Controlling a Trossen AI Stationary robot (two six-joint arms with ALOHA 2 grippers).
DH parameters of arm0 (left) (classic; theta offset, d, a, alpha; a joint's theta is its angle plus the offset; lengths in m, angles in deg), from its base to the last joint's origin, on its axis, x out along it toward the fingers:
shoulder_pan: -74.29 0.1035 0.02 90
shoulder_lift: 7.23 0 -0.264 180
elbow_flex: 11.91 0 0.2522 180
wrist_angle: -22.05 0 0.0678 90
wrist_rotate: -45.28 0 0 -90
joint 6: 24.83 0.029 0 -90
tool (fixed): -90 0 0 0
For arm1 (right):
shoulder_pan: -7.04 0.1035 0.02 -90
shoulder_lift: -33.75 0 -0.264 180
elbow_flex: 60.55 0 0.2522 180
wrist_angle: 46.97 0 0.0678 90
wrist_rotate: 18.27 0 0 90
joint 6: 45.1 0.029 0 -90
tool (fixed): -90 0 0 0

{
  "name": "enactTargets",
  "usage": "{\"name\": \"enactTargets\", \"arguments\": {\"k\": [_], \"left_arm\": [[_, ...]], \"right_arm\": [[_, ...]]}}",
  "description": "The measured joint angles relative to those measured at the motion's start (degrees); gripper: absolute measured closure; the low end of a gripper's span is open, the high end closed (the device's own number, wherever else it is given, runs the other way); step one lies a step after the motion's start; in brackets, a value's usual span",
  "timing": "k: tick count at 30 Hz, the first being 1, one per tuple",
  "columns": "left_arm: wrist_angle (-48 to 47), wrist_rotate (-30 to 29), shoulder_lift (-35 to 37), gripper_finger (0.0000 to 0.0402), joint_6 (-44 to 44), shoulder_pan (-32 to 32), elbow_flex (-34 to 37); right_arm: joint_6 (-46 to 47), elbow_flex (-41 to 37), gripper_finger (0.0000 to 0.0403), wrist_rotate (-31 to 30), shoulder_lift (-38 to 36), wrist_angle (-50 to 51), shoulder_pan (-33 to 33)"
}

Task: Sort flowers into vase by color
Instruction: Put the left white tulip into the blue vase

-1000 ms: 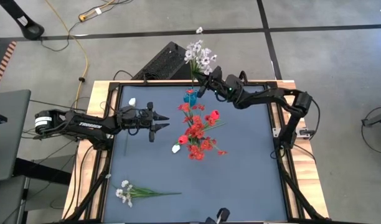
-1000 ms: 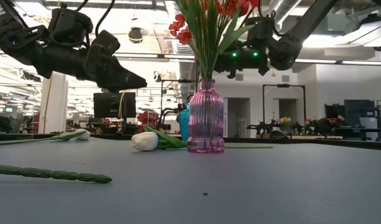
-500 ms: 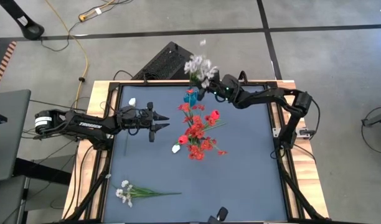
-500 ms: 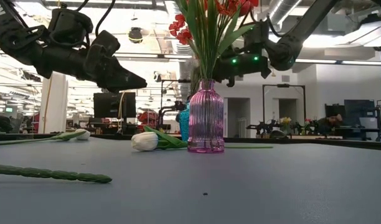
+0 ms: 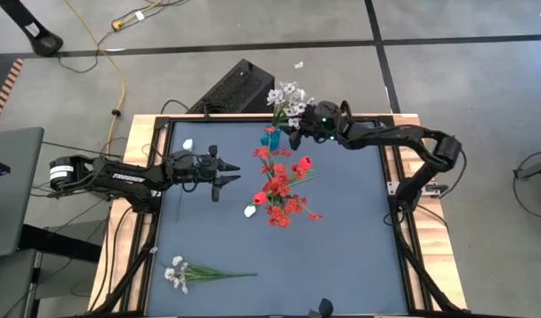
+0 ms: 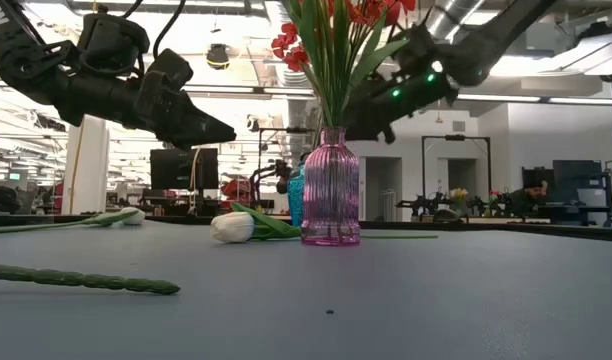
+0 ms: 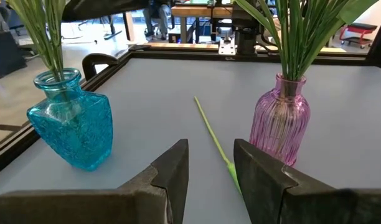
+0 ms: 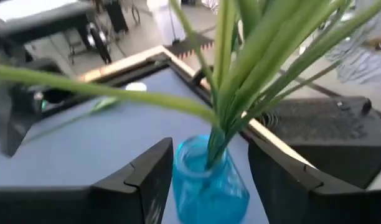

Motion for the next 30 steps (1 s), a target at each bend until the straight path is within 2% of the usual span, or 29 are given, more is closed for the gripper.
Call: {"name": "enactTargets", "arguments": {"k": [13,22,26,30], "left_arm": [[-2.28,0.02,0.01,0.0283,-3.46,-0.02,-0.02],[-10.53,0.03,0.03,0.0283,-10.82,-0.80,-0.04],[-18.15,-0.32,1.56,0.0283,-15.46,-1.43,-0.92],[-33.77,-3.93,5.21,0.0283,-18.21,-3.60,-4.93]], "right_arm": [[-1.28,0.00,0.0167,3.14,-17.35,37.03,0.06],[-1.96,0.00,0.0168,3.17,-24.96,55.87,5.90],[-0.61,0.00,0.0168,3.17,-27.15,60.59,10.21],[-0.48,0.00,0.0168,3.09,-28.21,63.53,15.38]]}}
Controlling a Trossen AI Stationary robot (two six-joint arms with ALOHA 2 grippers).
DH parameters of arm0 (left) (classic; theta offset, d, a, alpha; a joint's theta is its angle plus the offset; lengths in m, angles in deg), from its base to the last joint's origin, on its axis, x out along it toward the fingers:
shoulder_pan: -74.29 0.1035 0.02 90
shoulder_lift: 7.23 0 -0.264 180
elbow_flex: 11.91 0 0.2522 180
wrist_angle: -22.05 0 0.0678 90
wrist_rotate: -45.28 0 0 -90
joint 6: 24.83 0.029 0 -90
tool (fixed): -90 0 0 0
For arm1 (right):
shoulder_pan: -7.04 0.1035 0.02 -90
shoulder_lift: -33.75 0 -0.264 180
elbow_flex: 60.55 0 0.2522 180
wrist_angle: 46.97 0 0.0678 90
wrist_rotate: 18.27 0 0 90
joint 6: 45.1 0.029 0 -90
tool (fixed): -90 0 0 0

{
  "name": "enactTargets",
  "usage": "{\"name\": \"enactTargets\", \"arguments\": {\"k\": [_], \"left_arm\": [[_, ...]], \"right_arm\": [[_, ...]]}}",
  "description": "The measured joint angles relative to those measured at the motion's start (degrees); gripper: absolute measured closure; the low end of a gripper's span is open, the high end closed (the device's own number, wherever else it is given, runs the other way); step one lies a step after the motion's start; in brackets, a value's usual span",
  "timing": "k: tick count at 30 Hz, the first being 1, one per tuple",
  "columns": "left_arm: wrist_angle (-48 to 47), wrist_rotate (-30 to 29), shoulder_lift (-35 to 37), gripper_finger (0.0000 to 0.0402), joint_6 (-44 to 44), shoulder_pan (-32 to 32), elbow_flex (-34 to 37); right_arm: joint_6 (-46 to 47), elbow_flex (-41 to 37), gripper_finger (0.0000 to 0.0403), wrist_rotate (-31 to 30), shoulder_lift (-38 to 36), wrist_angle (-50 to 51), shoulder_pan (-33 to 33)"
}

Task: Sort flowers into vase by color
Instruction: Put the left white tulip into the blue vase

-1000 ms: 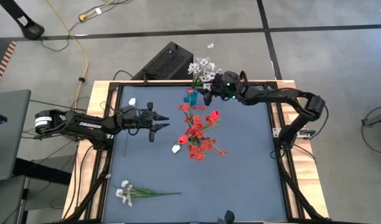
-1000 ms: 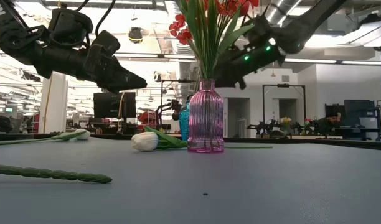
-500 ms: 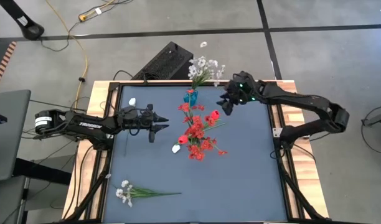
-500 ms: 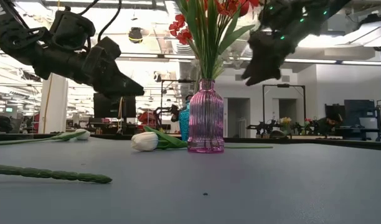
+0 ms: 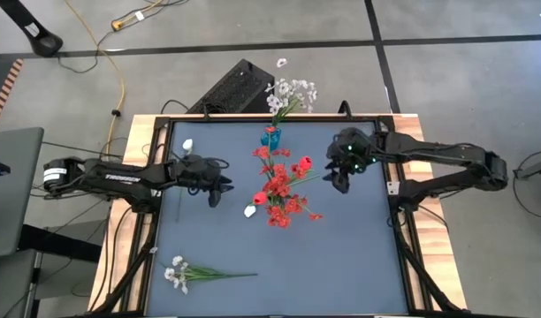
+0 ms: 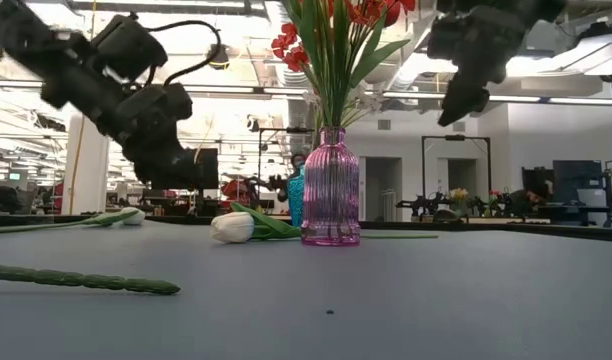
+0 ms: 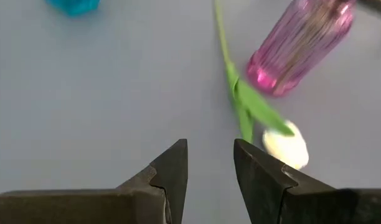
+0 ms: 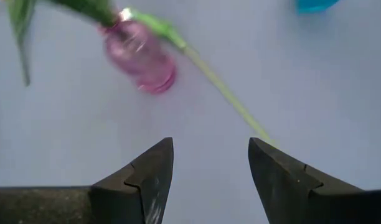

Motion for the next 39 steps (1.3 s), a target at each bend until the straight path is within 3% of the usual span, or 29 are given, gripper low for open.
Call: {"name": "enactTargets", "arguments": {"k": [8,14,16,26,31,39], "left_arm": [[-41.19,-12.47,7.82,0.0283,-10.75,-3.84,-15.53],[-58.99,-25.31,8.99,0.0283,-22.68,-3.32,-18.58],[-63.24,-26.07,8.55,0.0283,-26.69,-2.36,-17.62],[-64.46,-24.38,6.68,0.0283,-29.66,4.63,-10.66],[-62.96,-22.93,6.37,0.0283,-27.54,8.77,-8.51],[-60.67,-23.03,4.79,0.0283,-26.86,10.02,-7.98]], "right_arm": [[1.60,0.00,0.0168,-0.83,0.37,-1.21,11.22],[1.54,0.00,0.0168,-7.75,0.39,-3.12,18.80],[1.53,0.00,0.0168,-9.62,0.39,-3.58,21.04],[1.43,0.00,0.0168,-11.28,0.39,-8.06,28.19],[1.76,0.00,0.0168,-11.32,0.41,-9.21,29.67],[2.61,-0.02,0.0168,-11.47,0.41,-10.76,29.80]]}}
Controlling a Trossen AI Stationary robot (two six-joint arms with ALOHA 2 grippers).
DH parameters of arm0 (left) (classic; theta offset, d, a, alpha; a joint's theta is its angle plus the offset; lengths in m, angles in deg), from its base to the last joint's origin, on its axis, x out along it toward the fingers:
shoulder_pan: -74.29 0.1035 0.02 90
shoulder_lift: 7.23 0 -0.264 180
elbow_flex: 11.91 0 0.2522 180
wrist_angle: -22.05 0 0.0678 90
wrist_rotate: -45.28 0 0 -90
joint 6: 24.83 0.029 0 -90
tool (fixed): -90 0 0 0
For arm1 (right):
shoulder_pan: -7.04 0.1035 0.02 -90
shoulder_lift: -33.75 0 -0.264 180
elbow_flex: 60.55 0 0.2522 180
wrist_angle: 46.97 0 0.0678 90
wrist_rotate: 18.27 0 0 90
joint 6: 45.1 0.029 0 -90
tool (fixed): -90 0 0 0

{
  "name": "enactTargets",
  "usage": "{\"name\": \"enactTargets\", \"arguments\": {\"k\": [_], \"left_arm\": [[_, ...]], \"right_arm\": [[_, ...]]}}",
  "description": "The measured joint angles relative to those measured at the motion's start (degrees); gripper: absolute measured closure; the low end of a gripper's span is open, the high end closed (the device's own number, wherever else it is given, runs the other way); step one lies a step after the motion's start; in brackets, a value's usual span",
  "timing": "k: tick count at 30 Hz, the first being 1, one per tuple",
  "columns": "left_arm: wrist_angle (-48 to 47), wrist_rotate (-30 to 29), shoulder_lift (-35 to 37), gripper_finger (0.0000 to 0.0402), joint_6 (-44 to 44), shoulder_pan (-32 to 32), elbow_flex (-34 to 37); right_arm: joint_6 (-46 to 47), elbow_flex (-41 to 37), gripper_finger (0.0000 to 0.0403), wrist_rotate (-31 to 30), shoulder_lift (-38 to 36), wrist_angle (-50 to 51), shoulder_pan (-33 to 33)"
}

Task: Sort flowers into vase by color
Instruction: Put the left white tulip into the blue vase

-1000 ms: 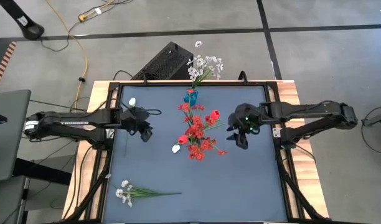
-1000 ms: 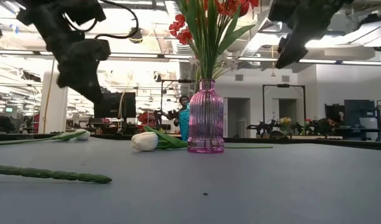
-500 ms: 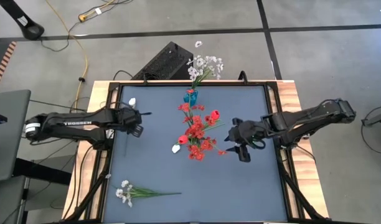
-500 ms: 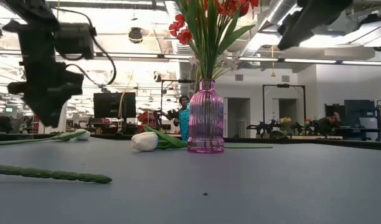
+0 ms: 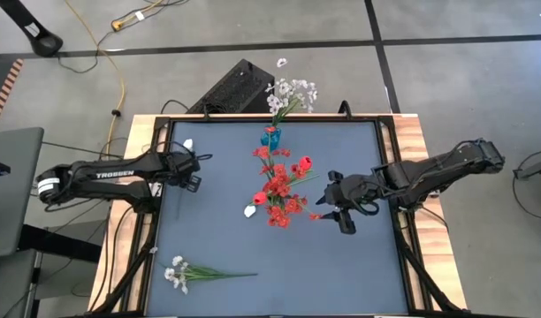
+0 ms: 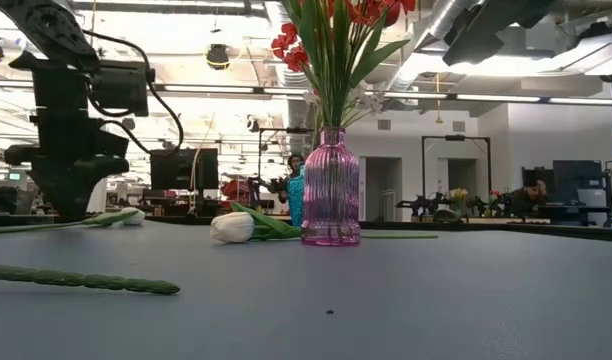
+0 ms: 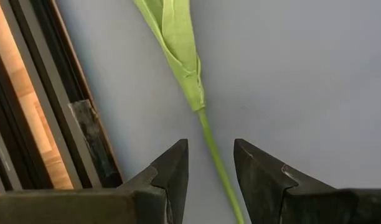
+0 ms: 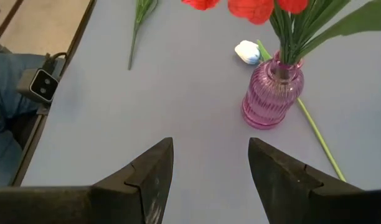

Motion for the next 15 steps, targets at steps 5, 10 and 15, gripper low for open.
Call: {"name": "enactTargets", "arguments": {"k": [5,10,15], "left_arm": [[3.24,-1.02,-4.93,0.0283,0.02,0.00,0.00],[5.31,-1.51,-9.41,0.0292,1.11,-0.03,-0.26],[6.62,0.02,-9.80,0.0363,2.64,-0.02,-0.26]], "right_arm": [[0.01,0.00,0.0168,-0.59,0.00,-0.47,0.00],[-0.01,0.00,0.0168,-1.23,0.00,-0.86,-0.04],[-0.04,0.00,0.0168,-1.25,0.00,-0.86,-0.04]]}}
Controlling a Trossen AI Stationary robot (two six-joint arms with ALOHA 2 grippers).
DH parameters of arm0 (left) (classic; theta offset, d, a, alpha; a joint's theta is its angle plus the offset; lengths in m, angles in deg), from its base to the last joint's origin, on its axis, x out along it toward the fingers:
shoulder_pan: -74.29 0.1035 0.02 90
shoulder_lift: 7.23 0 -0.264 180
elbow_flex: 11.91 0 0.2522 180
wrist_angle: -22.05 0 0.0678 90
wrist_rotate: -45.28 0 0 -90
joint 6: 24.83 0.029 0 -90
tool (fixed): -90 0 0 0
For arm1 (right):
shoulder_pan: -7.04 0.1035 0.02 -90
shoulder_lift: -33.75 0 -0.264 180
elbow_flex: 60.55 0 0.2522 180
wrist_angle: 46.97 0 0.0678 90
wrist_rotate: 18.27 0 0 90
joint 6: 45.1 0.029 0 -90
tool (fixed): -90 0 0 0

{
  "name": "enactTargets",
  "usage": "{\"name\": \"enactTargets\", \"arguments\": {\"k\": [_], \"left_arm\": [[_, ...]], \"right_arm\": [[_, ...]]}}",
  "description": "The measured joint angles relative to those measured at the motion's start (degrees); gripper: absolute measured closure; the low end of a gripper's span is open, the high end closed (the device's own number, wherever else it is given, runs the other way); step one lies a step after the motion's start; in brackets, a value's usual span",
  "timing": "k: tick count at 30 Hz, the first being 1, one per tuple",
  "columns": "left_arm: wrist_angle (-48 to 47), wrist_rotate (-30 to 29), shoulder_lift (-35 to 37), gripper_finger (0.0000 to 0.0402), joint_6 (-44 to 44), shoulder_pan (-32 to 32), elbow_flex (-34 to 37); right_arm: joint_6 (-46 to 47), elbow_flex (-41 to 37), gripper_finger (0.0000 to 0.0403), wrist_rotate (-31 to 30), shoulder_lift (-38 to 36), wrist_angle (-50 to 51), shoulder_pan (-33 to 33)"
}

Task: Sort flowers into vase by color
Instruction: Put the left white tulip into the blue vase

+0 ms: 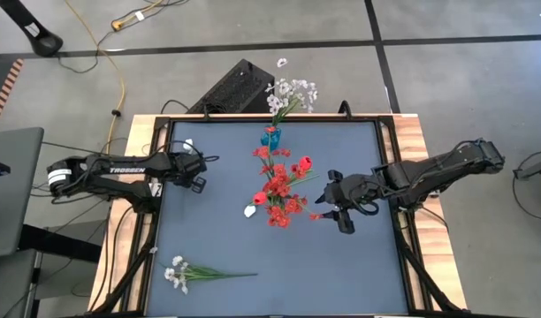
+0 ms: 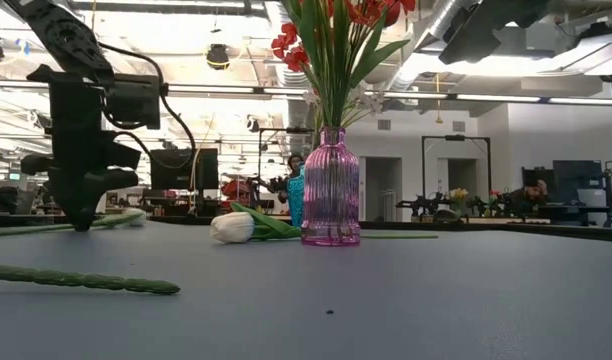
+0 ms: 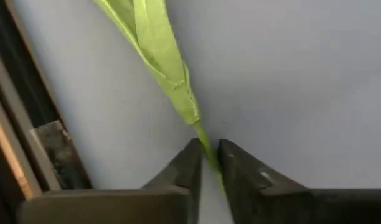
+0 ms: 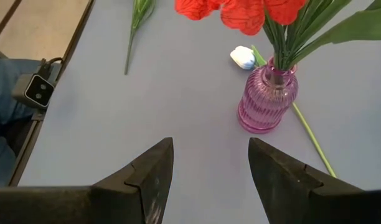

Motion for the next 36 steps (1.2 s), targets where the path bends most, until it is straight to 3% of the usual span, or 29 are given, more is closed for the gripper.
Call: {"name": "enactTargets", "arguments": {"k": [2,7,13,17,22,28,36], "left_arm": [[0.52,-0.27,0.53,0.0390,0.66,0.00,0.04],[4.21,-1.64,4.05,0.0400,3.16,0.06,0.31],[10.68,2.98,12.33,0.0401,5.89,-1.51,0.28],[20.90,4.48,19.12,0.0401,9.03,-4.54,0.28],[40.30,5.90,24.06,0.0401,14.50,-8.35,0.22],[60.18,7.16,20.39,0.0401,24.81,-10.99,0.17],[88.16,16.21,9.86,0.0401,32.28,-9.68,0.17]], "right_arm": [[-0.02,0.00,0.0168,0.00,0.00,0.02,0.00],[-0.02,0.00,0.0168,0.00,0.00,-0.17,0.00],[1.60,0.00,0.0168,-0.01,0.00,-0.17,0.00],[2.01,0.00,0.0168,-0.04,0.00,-0.19,0.00],[2.03,-0.02,0.0168,-1.01,0.00,-1.34,0.00],[3.41,-0.02,0.0168,-1.72,0.00,-3.82,0.00],[6.16,-0.02,0.0168,-8.70,0.02,-4.42,2.14]]}}
